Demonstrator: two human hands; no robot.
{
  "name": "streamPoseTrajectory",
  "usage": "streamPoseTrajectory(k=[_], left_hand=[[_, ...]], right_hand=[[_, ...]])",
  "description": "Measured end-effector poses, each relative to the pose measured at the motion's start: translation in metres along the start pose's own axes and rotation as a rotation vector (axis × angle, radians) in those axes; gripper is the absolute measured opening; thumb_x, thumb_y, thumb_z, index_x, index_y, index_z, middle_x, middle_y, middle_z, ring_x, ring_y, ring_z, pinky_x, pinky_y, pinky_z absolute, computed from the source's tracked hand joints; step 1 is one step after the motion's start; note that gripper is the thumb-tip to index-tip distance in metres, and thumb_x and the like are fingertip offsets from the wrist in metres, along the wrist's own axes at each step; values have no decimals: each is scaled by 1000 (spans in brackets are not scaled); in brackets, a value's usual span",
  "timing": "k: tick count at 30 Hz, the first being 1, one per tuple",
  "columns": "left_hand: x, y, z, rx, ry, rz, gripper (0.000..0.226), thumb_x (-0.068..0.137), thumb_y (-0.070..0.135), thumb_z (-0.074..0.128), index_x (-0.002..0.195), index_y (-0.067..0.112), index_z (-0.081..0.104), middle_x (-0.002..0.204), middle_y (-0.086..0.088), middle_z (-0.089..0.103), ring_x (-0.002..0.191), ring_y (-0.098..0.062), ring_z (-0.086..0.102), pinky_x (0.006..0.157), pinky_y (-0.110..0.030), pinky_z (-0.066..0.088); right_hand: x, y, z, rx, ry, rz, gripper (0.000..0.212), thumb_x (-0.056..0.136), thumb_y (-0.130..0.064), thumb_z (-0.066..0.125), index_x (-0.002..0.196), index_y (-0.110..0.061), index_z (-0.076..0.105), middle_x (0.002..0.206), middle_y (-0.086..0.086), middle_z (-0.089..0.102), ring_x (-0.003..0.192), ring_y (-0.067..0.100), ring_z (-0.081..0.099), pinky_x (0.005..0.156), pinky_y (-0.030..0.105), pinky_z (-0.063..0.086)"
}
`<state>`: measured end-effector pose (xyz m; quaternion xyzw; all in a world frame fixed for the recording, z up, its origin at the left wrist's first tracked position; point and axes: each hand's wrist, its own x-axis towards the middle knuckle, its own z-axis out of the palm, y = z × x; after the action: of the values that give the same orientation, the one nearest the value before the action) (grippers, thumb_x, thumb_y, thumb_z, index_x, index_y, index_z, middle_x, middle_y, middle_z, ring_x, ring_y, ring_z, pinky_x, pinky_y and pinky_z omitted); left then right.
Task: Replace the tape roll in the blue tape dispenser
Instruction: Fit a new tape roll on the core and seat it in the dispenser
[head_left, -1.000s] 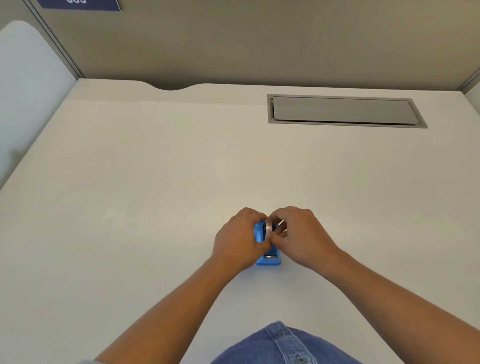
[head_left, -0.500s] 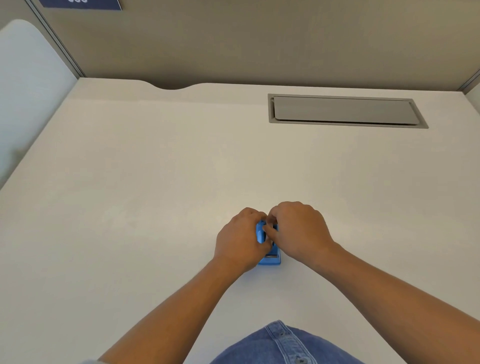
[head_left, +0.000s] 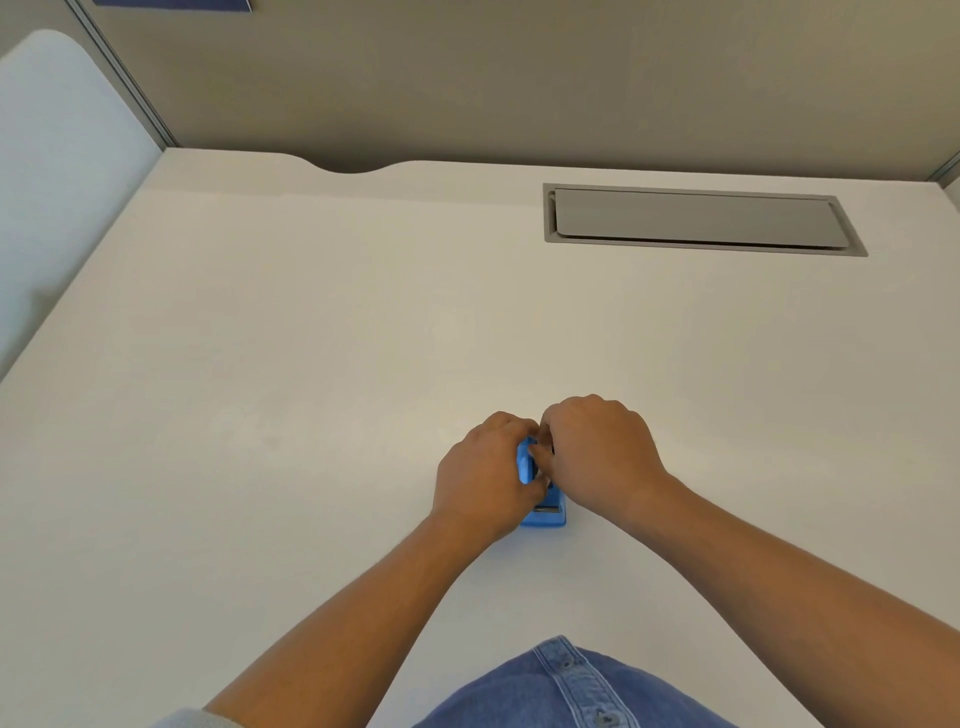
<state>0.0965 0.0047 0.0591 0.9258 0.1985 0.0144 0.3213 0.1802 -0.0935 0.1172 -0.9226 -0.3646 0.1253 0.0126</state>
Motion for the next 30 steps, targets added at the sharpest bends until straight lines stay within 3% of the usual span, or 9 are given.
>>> streamPoseTrajectory(k=[5,9,15,23,30], left_hand=[[0,-1,0,-2,12,11,35,75,38,70,109,34,61,111,13,63,90,-12,62,67,-22,42],[0,-1,-1,2,-4,12,37,77,40,70,112,32,61,113,13,62,92,-12,62,68,-23,43],[1,-2,-5,-19,-74,24,49,75,45,68,122,37,55,121,15,59,98,-12,61,71,-25,44],[2,-3,-4,-12,-64,40,35,80,41,67,113,35,62,116,13,61,93,-14,63,68,-25,45],[3,-2,-6,0,-67,45,38,82,41,68,119,32,61,119,11,61,97,-14,62,72,-24,44]], right_hand=[[2,7,-1,43,-15,-11,23,97,-31,51,90,-19,70,84,1,71,74,23,65,64,34,54],[0,11,-2,139,-40,-12,19,95,-28,56,94,-22,73,89,-1,73,78,22,66,68,36,56],[1,14,-1,100,-39,-5,17,93,-20,56,95,-23,72,89,0,73,78,22,66,63,31,51],[-2,12,-1,190,-35,-21,13,84,-30,63,93,-25,72,89,-5,73,81,19,67,68,32,55],[4,13,1,179,-18,2,14,89,-27,60,88,-24,74,81,-3,74,72,20,67,60,29,52]])
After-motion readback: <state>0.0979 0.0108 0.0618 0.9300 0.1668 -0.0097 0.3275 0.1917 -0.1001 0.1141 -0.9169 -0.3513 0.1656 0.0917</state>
